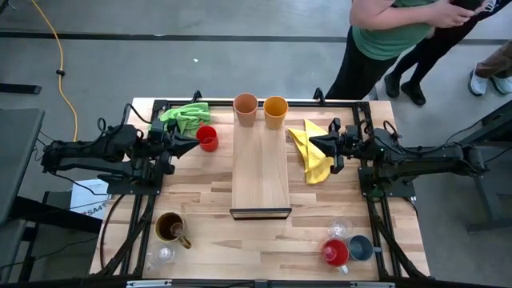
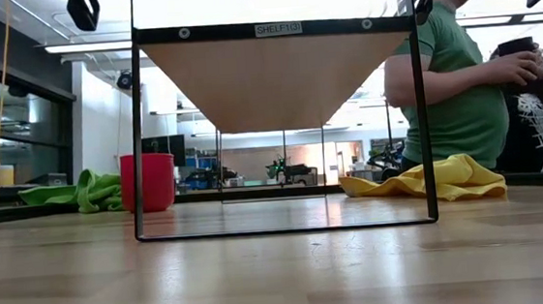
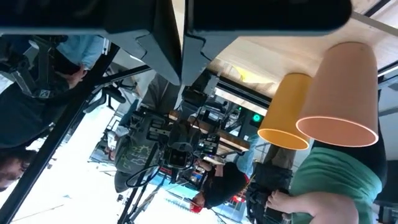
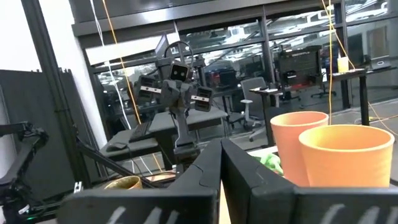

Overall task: Stack small to large cups/mugs on shelf
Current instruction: Put the red cup on the shelf

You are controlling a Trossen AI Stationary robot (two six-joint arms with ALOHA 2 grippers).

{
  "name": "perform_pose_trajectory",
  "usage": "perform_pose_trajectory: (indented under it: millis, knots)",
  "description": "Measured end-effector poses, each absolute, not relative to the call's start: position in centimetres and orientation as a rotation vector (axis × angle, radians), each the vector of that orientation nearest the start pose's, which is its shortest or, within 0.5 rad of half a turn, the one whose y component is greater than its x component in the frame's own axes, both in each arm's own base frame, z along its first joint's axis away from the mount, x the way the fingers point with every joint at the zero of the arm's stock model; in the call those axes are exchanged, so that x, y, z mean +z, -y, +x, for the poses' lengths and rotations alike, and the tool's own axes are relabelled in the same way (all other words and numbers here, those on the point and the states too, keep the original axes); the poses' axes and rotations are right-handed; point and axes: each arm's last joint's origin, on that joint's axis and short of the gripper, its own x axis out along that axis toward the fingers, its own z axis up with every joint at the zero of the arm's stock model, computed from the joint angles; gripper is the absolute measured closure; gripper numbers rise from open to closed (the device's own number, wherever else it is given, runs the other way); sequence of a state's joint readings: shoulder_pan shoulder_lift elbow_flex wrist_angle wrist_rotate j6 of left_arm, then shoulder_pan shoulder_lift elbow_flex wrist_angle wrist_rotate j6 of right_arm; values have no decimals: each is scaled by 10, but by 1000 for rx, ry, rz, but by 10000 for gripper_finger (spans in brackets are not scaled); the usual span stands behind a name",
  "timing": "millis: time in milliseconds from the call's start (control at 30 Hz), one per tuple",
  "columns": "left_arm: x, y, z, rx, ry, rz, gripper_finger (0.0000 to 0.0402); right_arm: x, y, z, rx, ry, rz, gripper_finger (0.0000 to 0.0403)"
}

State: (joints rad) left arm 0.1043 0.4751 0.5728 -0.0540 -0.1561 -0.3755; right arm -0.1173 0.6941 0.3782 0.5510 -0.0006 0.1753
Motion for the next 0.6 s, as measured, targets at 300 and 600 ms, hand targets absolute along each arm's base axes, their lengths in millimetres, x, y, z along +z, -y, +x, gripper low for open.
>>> perform_pose_trajectory:
  millis: [300,600]
  knots:
    - [312,-17,118,269,97,-379,401,276,19,162,-94,244,168,402]
    - [312,-16,119,216,86,-375,401,276,19,162,-92,246,190,402]
